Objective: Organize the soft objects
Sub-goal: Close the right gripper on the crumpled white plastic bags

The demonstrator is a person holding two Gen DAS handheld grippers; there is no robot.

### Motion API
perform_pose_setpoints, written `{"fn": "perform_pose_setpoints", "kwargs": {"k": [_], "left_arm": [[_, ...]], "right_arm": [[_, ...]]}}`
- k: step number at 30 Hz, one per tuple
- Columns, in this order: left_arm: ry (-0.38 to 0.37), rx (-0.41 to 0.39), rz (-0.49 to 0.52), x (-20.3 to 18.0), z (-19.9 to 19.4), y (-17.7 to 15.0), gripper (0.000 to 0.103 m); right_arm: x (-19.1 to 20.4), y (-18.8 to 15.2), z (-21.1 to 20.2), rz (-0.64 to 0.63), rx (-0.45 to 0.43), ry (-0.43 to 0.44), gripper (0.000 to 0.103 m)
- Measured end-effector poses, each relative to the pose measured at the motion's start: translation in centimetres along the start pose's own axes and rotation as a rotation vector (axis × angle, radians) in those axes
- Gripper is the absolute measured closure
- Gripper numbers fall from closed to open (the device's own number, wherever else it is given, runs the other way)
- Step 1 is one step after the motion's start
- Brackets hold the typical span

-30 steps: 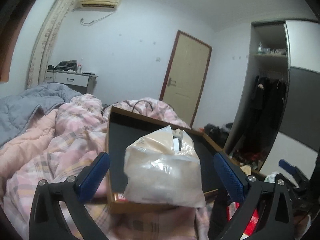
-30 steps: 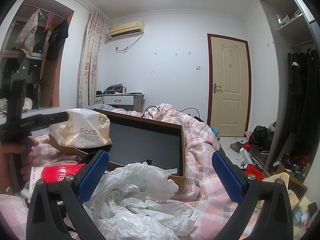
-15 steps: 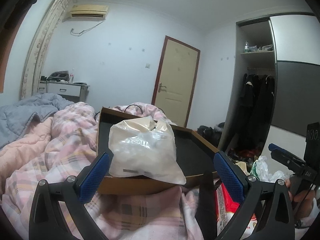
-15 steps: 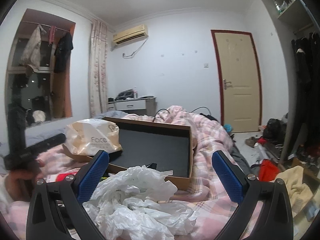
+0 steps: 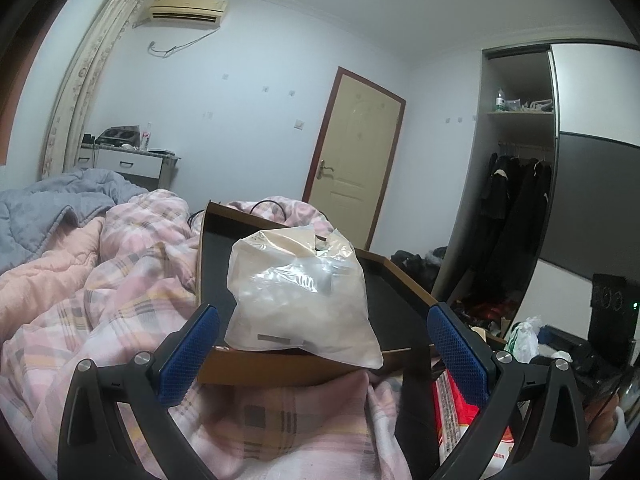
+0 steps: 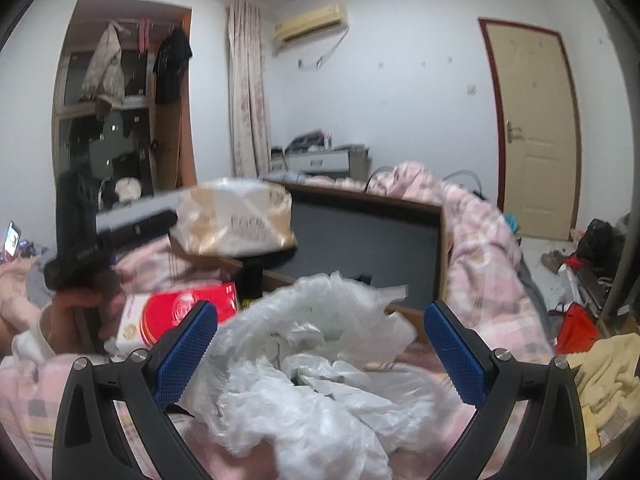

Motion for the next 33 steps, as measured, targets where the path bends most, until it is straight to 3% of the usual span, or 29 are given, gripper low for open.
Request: {"fn": "perform_pose_setpoints", "kwargs": {"k": [14,15,17,20,28,33], "left_arm": [[0.000,0.000,0.000,0.0,0.0,0.0,0.000],[0.000,0.000,0.000,0.0,0.0,0.0,0.000],[0.000,0.000,0.000,0.0,0.0,0.0,0.000],[0.000,0.000,0.000,0.0,0.0,0.0,0.000],[0.000,0.000,0.000,0.0,0.0,0.0,0.000],[0.000,0.000,0.000,0.0,0.0,0.0,0.000]], "right_arm": [[-0.2,-0.5,-0.5,-0.014,0.028,0.002,0.001],[-0.1,-0.5,-0.5,-0.021,0.023,0.003,0.004],[0.1,-0.4,-0.7,-0.031,0.013,0.006,0.026],[-0.1,-0.3,-0.7,-0.028,0.006,0.005,0.039],[0.2,0.6,-1.3,-0.027,-0.053,0.009,0.053],[0.4,1.0,-1.4,-0.035,-0.080,0.009,0.055]]}}
Point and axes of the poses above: each gripper's, at about its wrist camera, not at the fingertips, and z roughly the way its jaws point, x to its left, y to its top, the point moved 7 cm from there along z, roughly the way its jaws point, and after that the axes turned 8 degrees about -x, right-handed, at the moved point
